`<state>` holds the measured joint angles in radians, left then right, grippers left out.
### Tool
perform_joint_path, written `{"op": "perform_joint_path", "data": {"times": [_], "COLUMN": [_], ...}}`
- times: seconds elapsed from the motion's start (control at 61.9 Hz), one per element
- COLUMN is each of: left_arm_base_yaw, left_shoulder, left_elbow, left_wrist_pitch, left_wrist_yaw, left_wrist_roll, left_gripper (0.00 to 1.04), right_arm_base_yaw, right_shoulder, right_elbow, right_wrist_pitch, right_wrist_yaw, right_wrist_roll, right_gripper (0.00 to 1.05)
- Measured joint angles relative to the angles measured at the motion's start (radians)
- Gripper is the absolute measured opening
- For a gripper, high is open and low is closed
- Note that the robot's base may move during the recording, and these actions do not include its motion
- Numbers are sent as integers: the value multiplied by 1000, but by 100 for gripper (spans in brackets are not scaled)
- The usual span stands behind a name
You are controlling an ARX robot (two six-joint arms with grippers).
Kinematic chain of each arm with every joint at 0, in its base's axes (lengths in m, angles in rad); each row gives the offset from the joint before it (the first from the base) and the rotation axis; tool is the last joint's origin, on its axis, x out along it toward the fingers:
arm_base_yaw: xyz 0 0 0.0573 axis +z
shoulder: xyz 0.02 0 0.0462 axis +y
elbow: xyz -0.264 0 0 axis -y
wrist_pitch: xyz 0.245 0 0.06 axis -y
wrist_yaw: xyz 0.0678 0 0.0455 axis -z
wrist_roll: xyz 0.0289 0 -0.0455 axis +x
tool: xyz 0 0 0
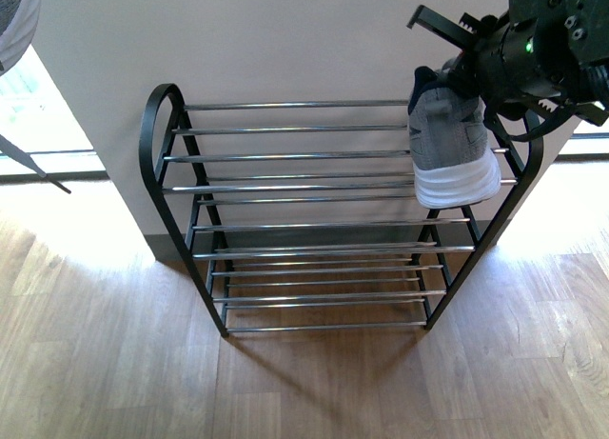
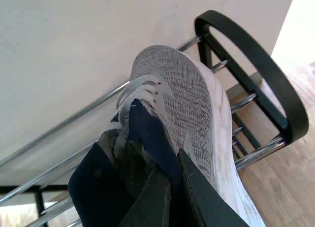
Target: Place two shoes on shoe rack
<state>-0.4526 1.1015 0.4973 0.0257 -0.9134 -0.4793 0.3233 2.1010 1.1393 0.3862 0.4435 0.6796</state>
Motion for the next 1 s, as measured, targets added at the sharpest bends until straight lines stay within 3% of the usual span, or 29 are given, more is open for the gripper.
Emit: {"op": "perform_joint_path", "data": {"times": [0.291,0.501,0.889,1.002], "left_arm_base_yaw": [0,0,0,0], "left_shoulder": [0,0,0,0], "left_elbow": [0,0,0,0], "left_wrist_pitch": [0,0,0,0], "left_wrist_yaw": [0,0,0,0], "left_wrist_roll": [0,0,0,0], "left_gripper": [2,2,2,2], "right_arm_base_yaw": [-75,-82,-82,-85], "right_shoulder": [108,54,-522,-798], "right_elbow": [85,34,-312,-491], "right_wrist_pitch": [48,114,50,-56], "right_wrist_yaw": [-45,-131,-499,-610], "right_wrist_roll": [-105,-160,-200,-222], "right_gripper": [3,36,96,96]}}
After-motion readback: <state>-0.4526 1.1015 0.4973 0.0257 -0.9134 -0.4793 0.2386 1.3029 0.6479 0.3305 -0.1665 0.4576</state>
